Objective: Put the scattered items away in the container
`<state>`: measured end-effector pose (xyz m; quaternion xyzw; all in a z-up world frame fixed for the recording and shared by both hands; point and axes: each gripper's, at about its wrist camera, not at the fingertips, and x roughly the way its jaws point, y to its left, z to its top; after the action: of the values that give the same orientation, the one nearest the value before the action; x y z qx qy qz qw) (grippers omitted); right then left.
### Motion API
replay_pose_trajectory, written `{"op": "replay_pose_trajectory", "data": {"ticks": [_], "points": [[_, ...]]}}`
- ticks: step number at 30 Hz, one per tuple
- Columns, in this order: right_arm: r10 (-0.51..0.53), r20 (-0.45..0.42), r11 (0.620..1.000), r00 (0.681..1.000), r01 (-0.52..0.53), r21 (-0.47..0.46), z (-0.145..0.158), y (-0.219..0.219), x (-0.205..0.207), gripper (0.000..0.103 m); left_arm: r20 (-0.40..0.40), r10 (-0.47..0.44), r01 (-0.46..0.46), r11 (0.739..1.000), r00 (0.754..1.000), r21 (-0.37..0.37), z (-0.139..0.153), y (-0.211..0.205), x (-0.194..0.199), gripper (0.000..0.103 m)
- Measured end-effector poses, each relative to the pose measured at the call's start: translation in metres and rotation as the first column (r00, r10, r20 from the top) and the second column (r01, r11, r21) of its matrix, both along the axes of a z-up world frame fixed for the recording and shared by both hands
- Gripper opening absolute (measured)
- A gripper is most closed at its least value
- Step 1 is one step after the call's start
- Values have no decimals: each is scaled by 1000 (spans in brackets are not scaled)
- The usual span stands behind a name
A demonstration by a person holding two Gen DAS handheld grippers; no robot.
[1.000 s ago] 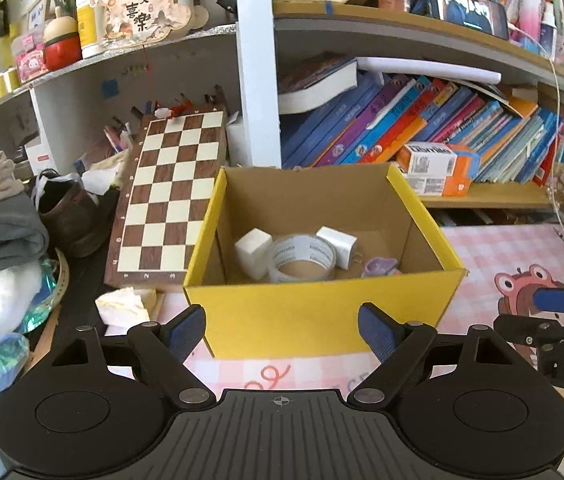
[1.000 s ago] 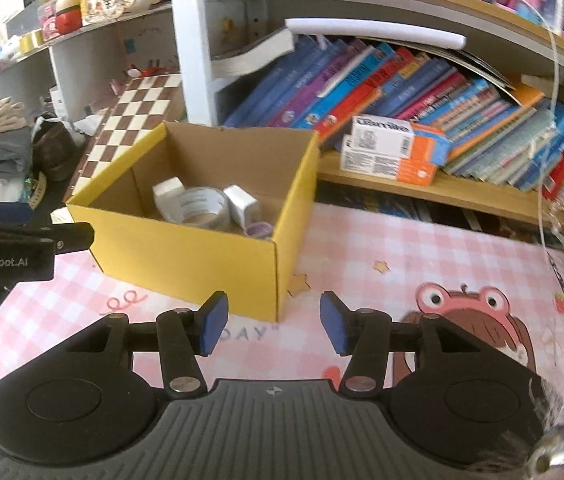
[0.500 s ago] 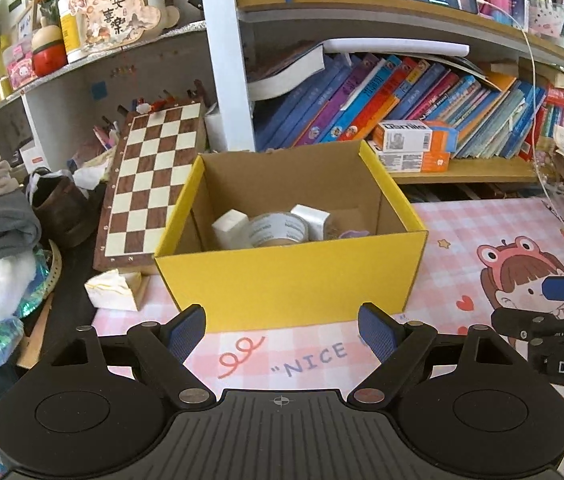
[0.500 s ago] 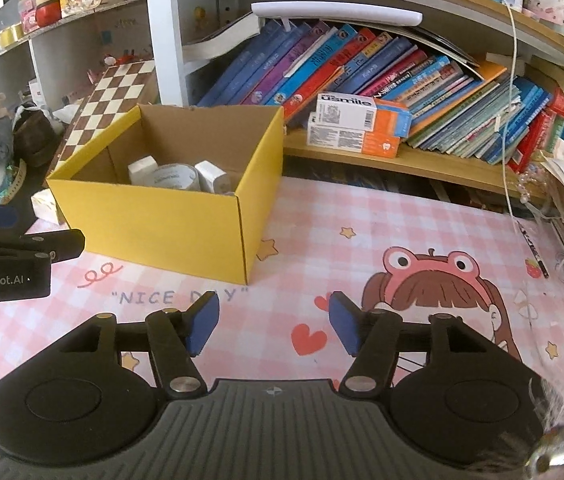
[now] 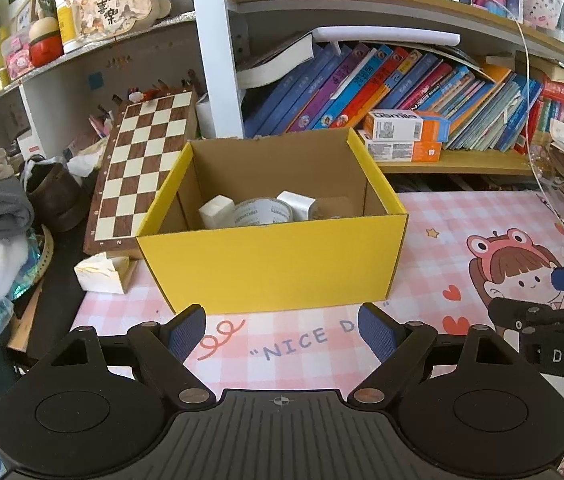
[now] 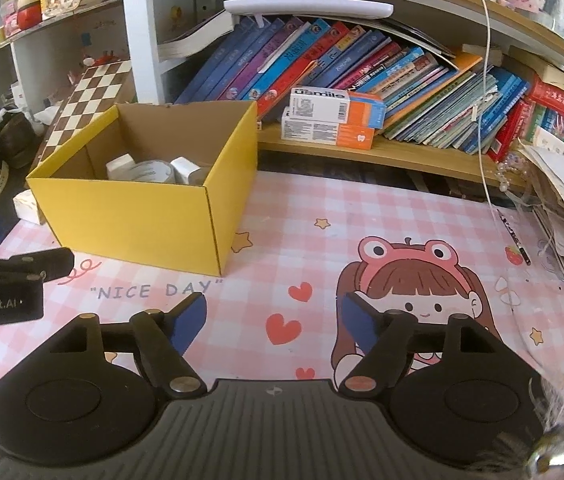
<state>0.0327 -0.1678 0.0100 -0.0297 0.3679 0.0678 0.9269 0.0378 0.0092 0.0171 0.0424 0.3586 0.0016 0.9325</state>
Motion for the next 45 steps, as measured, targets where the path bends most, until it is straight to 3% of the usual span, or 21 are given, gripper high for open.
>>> {"op": "replay_pose_trajectory", "data": {"ticks": [16, 19, 45], "points": [[-46, -9, 999, 999, 46, -16, -6, -3, 6, 97, -42, 14, -14, 1000, 999, -3, -8, -3, 4, 86], [-55, -9, 998, 998, 54, -21, -6, -4, 7, 100, -50, 19, -20, 1000, 999, -7, -9, -2, 5, 96], [-61, -18, 998, 998, 61, -29, -10, -2, 6, 103, -62, 35, -36, 999, 997, -16, -13, -3, 3, 100]]}}
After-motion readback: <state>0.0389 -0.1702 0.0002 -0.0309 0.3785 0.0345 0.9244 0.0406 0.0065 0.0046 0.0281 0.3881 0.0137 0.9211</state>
